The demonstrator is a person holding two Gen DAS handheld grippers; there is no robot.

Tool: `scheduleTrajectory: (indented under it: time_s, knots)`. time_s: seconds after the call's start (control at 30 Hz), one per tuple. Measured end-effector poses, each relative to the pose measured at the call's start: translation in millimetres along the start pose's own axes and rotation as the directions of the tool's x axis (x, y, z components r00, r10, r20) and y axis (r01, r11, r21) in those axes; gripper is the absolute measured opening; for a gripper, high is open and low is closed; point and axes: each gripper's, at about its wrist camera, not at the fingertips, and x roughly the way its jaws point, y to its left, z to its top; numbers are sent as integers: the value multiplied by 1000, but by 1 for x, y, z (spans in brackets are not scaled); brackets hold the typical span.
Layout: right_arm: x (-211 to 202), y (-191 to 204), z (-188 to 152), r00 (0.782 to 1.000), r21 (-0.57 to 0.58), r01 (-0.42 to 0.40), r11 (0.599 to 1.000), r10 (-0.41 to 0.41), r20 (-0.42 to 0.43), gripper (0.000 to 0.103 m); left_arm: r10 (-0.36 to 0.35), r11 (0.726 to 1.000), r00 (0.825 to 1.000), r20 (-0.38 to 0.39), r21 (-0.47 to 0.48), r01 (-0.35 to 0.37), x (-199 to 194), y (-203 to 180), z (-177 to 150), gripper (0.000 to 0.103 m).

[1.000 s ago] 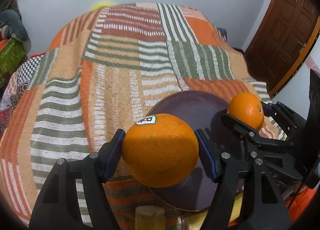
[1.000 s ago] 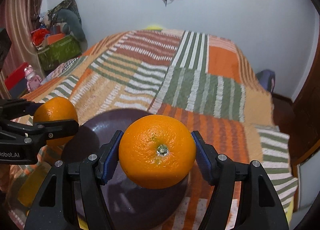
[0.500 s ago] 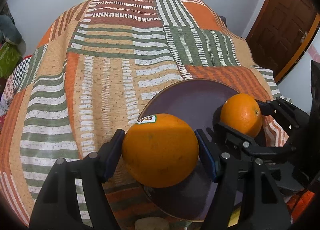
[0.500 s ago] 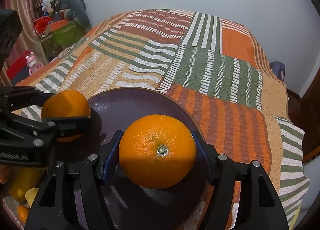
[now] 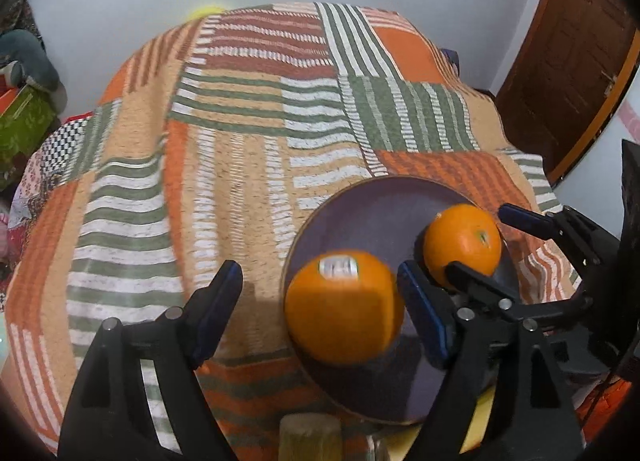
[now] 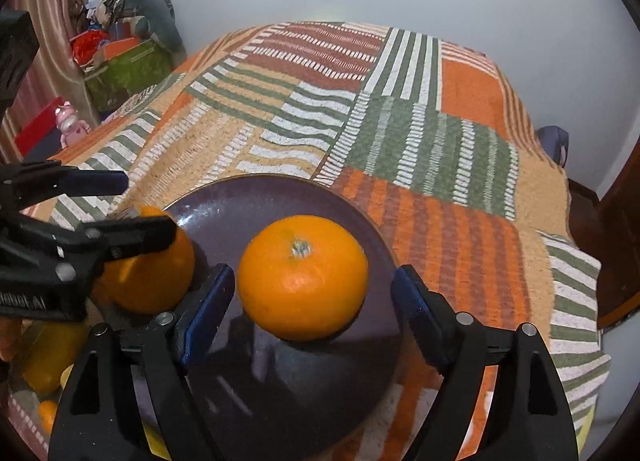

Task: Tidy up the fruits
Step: 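Lower the oranges onto the purple plate and open both tools, then grasp the pale green corn cob with the left tool while the right tool grasps the yellow squash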

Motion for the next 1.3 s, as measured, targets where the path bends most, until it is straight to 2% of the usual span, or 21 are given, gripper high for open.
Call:
scheduleTrajectory:
  time_s: [0.33,0.5,0.73,0.93,1.03,1.3]
  knots:
    - [-53,11,-9,998,-2,14,1000,-14,66,80,50,998,996,75,34,-53,-59,-4,-24,80]
    - [-68,19,-23,998,2,12,1000,-13,69,81,71,995,996,60,60,-75,-74,-2,-51,80]
    - [-73,18,-56,998,3,58,998,-58,25,81,117,991,993,-12,68,-116,-65,4,-90,80]
    - [-70,4,-76,994,34,109,993,-109,-21,81,135,986,990,-34,106,-131,-57,-1,-104,80]
    - [-65,-2,-81,994,64,103,993,-100,-43,81,164,980,985,-49,120,-157,-48,-6,-106,80]
    - [-56,4,-86,997,71,53,996,-49,-58,81,179,974,981,-80,158,-165,-34,-18,-107,80]
